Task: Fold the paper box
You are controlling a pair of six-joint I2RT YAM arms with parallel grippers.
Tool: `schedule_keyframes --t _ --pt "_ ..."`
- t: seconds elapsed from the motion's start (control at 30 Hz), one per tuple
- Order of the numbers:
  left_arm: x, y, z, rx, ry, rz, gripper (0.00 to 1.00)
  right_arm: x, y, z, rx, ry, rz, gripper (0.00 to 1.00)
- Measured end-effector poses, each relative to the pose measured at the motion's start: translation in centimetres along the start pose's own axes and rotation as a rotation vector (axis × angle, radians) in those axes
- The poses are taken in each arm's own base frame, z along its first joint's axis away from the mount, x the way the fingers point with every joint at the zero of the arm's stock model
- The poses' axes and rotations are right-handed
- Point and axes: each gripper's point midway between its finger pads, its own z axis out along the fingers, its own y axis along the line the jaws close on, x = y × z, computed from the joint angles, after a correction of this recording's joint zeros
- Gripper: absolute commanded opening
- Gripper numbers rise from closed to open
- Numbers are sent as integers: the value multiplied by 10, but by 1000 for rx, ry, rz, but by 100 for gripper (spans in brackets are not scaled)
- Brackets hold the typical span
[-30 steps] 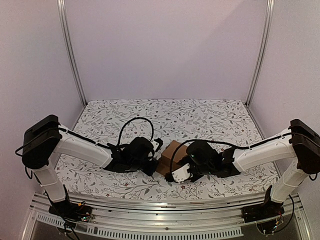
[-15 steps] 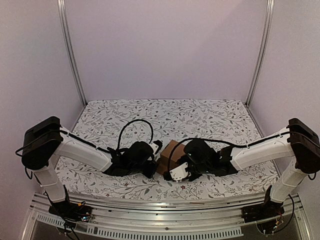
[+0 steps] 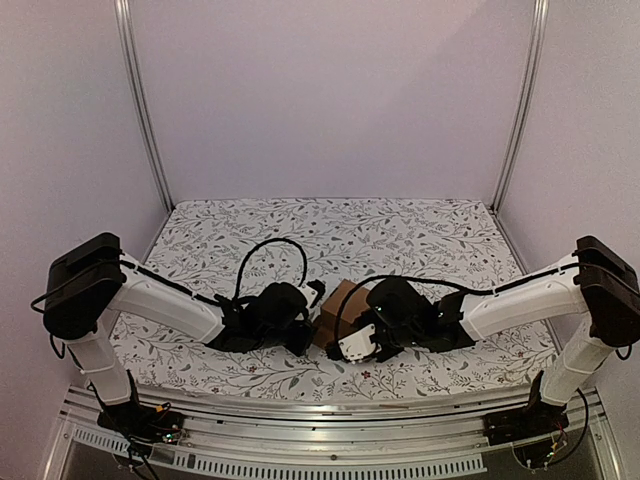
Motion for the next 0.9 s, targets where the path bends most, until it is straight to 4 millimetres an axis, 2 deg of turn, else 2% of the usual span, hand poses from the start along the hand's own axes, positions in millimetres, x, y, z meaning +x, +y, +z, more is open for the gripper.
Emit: schedule_keyframes --t 0.57,0.9 --pt "-5 1 -1 -13 6 37 0 -1 5 0 -24 -8 -35 44" --pt "-6 1 -1 -18 4 58 0 -1 5 0 -25 -7 -55 42"
